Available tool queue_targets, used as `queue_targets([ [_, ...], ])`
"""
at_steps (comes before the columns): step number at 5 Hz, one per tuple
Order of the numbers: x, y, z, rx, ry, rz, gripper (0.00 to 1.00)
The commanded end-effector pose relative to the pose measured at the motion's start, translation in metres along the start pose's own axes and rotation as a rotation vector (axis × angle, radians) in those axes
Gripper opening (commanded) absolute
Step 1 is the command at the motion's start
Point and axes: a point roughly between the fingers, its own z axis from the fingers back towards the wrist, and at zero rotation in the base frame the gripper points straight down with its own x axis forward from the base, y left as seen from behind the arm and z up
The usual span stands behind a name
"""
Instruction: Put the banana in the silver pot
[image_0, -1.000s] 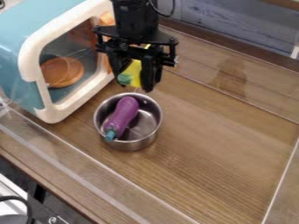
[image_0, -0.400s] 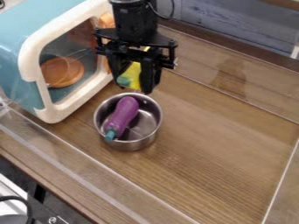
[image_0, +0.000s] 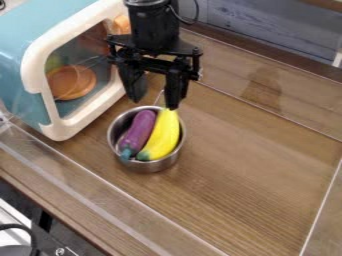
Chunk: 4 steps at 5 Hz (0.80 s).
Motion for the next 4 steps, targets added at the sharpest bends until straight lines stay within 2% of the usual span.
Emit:
queue_targets([
  [1, 0.003, -0.004, 0.004, 0.003, -0.025, -0.005, 1.0],
  [4, 0.005, -0.008, -0.006, 0.006, -0.028, 0.007, 1.0],
])
